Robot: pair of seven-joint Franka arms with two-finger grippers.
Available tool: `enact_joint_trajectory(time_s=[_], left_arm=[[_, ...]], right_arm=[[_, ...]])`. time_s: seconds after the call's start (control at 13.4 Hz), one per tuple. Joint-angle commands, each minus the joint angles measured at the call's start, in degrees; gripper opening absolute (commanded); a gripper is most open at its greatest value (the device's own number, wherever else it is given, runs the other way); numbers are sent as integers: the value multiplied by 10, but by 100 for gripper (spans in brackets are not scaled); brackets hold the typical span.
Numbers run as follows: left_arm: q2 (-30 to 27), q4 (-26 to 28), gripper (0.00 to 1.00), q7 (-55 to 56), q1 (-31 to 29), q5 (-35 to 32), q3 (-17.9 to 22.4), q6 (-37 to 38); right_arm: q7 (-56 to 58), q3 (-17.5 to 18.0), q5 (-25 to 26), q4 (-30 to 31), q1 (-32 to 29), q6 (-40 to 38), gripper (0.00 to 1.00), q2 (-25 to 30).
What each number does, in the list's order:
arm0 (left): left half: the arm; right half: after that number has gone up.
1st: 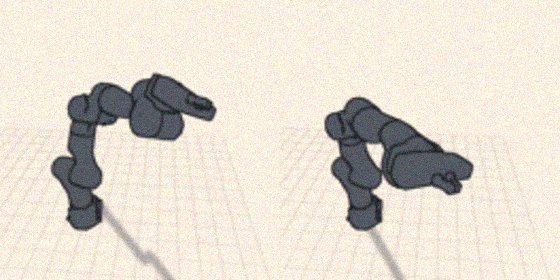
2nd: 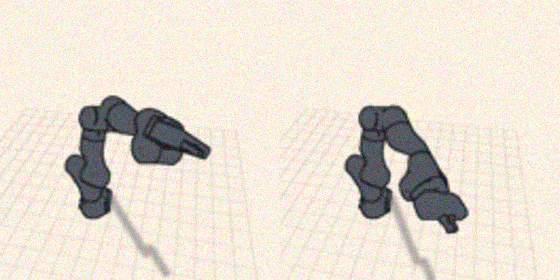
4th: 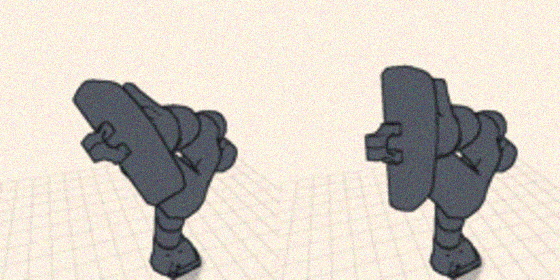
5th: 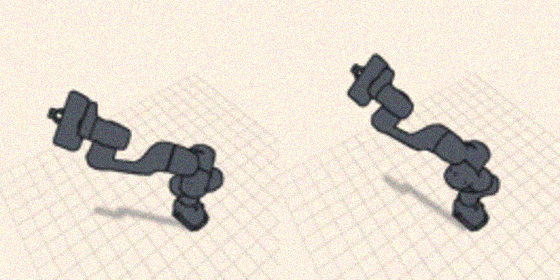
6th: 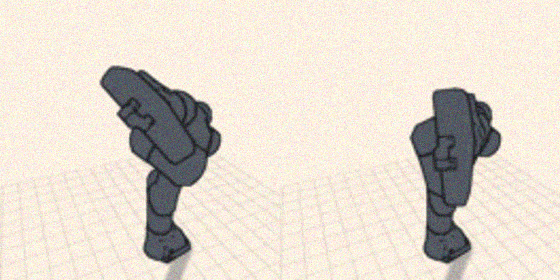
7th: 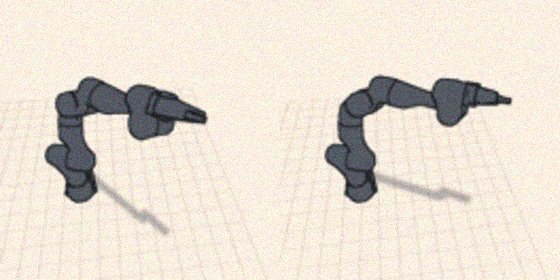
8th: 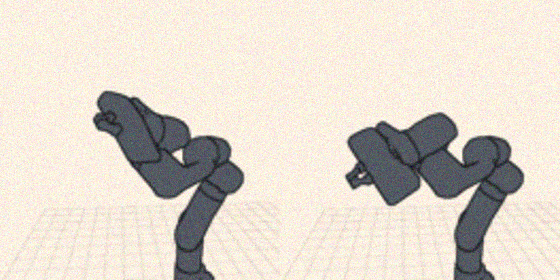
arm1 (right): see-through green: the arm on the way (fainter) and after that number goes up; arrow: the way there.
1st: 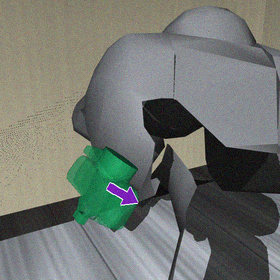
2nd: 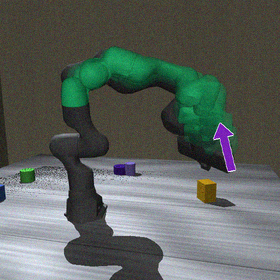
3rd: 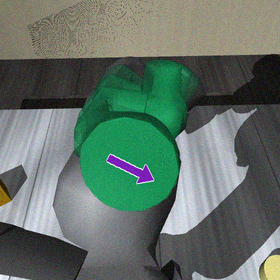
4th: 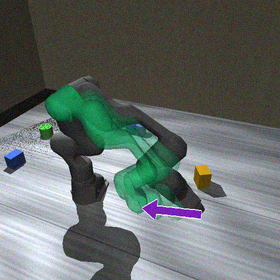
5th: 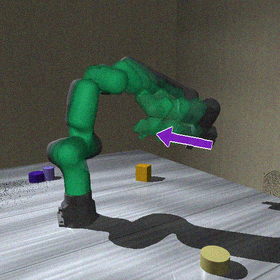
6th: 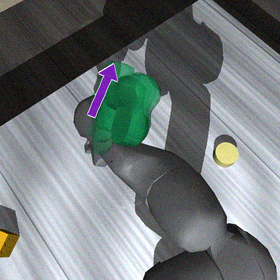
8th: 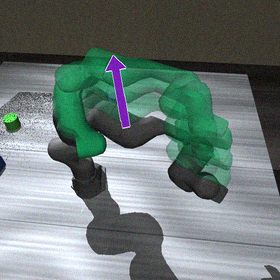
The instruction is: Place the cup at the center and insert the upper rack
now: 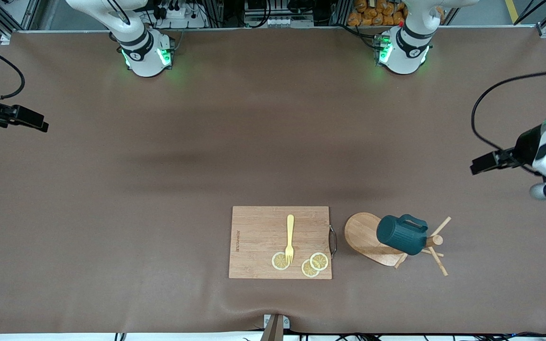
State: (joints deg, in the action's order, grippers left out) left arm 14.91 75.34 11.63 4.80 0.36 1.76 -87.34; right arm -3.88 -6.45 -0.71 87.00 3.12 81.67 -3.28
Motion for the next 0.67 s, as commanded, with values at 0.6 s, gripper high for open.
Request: enact_joint_trajectory(time_s=[0.6], left_arm=[[-174, 156, 100, -56, -44, -57, -43, 9]], right_arm=[[7, 7, -16, -3, -13, 0, 100, 5]])
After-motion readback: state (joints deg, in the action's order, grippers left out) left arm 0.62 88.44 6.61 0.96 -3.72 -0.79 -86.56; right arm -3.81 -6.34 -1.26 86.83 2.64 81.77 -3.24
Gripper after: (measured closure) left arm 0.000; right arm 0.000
